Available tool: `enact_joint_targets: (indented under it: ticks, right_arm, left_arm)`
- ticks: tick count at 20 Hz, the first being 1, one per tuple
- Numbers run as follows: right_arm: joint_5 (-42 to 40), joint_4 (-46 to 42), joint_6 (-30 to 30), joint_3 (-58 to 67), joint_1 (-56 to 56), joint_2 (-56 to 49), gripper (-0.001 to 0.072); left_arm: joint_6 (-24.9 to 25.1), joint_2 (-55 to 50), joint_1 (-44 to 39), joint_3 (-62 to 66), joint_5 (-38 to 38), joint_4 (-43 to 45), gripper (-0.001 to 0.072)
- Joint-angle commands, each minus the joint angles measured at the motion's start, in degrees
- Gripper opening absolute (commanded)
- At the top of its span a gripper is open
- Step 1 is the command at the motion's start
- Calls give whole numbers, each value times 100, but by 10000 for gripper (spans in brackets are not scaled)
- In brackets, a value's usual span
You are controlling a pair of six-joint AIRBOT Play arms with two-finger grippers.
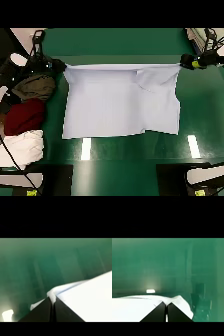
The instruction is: Fold the shirts.
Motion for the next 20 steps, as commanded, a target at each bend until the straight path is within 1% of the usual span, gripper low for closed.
enact_joint_targets:
  ticks: [1, 6, 9, 10, 11, 12, 13, 14, 15, 17, 18, 20]
  right_arm:
    - [645, -435, -179, -317, 55, 50, 9]
    - [507, -461, -133, -1399, 81, 269, 9]
    - [570, -461, -138, -1681, 260, 267, 14]
    - [603, -463, -136, -1690, 330, 267, 14]
    - [675, -463, -131, -1683, 389, 275, 18]
    - [848, -470, -131, -1611, 396, 282, 120]
    - [1036, -459, -131, -1504, 396, 282, 362]
    - [1325, -461, -131, -1353, 393, 284, 452]
    - [1676, -466, -133, -1174, 361, 286, 452]
    - [2273, -393, -138, -986, 236, 470, 452]
    - [2417, -186, -144, -1075, 157, 710, 451]
    - [2518, 304, -157, -1508, -52, 1279, 450]
  left_arm:
    - [400, -42, -4, -157, -918, 417, 23]
    - [402, -46, -4, -1021, -675, 498, 24]
    - [389, -46, -4, -1121, -737, 487, 25]
    - [238, -46, -4, -1123, -752, 490, 26]
    - [20, -46, -4, -1121, -793, 492, 111]
    - [-216, -46, -2, -1115, -863, 509, 414]
    - [-385, -46, -2, -1088, -1003, 518, 610]
    - [-413, -46, -2, -1003, -1239, 634, 623]
    - [-590, -39, 11, -876, -1499, 872, 623]
    - [-1156, 76, 155, -612, -2153, 1554, 623]
    - [-1272, 225, 304, -640, -2496, 1668, 623]
    - [-1296, 643, 601, -1078, -2983, 1606, 622]
